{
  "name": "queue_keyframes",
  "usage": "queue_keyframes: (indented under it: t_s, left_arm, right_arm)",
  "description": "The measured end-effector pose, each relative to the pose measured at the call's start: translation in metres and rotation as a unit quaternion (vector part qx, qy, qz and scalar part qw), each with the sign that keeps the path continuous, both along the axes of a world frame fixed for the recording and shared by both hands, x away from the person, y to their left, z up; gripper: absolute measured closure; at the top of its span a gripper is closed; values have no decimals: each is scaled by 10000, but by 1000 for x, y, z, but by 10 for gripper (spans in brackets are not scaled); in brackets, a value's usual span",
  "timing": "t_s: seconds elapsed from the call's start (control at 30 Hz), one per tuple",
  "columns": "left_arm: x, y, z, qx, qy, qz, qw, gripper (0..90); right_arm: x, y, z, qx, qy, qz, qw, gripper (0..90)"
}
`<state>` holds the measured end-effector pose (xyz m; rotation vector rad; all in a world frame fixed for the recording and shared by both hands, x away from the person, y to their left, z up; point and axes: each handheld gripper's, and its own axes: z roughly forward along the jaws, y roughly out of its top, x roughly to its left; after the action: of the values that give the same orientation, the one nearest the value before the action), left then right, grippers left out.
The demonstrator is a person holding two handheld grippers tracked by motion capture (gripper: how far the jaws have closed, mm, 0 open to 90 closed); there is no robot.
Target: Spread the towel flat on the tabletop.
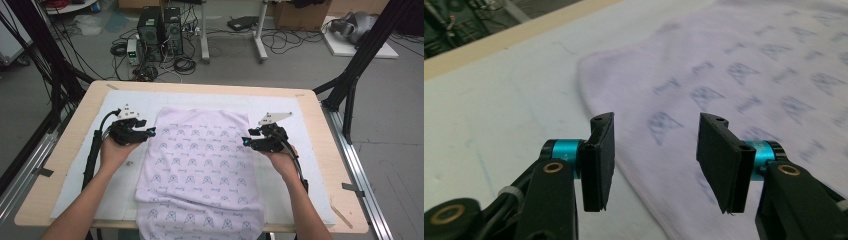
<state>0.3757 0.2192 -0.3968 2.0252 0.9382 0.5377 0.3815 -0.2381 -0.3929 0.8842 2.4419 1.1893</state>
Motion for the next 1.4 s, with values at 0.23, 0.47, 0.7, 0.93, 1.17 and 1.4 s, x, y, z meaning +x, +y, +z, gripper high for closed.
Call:
queue_keyframes:
  t_s: [0.23,0.47,0.7,0.93,1.17,1.4]
  left_arm:
    - [-47,-3,-16,84,130,-468,9988,487]
    - [-67,-9,-42,657,527,-934,9921,586]
    - [-59,-8,-43,379,403,-873,9946,883]
    - [-35,-3,-39,111,93,-327,9994,882]
    - [-27,-5,-34,19,19,-187,9998,729]
    - [-60,3,-12,-46,-196,-506,9985,619]
  right_arm:
    - [-59,11,-12,-74,49,620,9980,509]
    - [-74,18,-47,-497,476,1011,9925,575]
    - [-68,17,-45,-525,284,862,9945,881]
    - [-45,13,-33,-369,-29,310,9988,878]
    - [-30,8,-41,-268,46,2,9996,749]
    - [-56,-2,-19,-71,-67,329,9994,683]
